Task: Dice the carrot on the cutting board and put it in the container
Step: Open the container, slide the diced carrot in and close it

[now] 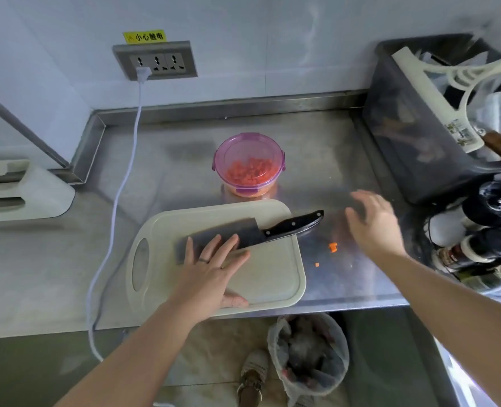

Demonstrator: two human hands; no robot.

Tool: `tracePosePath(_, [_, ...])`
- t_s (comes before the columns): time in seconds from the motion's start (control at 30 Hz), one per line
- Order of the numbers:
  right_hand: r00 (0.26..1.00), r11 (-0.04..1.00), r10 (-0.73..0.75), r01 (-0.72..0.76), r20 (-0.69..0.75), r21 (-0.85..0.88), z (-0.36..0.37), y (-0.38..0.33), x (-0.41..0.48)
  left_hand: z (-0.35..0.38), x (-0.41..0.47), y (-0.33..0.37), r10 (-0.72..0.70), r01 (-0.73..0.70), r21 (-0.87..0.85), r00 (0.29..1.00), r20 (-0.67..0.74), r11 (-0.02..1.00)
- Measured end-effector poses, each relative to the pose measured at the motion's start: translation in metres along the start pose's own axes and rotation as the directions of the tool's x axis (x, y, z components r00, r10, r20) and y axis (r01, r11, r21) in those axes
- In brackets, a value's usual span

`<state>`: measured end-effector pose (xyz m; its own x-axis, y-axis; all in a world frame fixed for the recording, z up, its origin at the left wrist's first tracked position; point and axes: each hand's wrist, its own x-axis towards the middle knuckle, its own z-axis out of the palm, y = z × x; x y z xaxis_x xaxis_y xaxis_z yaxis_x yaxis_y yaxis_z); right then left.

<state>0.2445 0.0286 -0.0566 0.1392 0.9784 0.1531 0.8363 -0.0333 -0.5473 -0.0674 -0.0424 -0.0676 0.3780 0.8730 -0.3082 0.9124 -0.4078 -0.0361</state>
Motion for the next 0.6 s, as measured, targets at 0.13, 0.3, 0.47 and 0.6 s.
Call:
tracePosePath(0.13, [0.956,0.986,0.167,-0.162,0.242,-0.039,-0.005,0.045,0.004,0.000,0.000,-0.002,0.028,-0.028,0.034,1.000,0.005,0.999])
tracePosePath(0.3, [0.952,0.992,-0.108,0.122,0.287,-0.031,0.011,0.037,-0.047,-0.007,0.008,-0.001,-0.012,0.011,0.026,0.999,0.042,1.000])
tracePosePath(0.47, [0.916,0.960,-0.238,0.171,0.323,0.222,0.007,0.020,-0.071,-0.025,0.006,0.011,-0.049,0.049,-0.009,0.999,0.007,0.999])
tracePosePath(0.6, [0.992,0.830,0.062,-0.111,0.106,0.547,-0.002,0.008,-0.045,-0.039,0.022,0.053,0.026,-0.085,-0.163,0.942,-0.336,0.983])
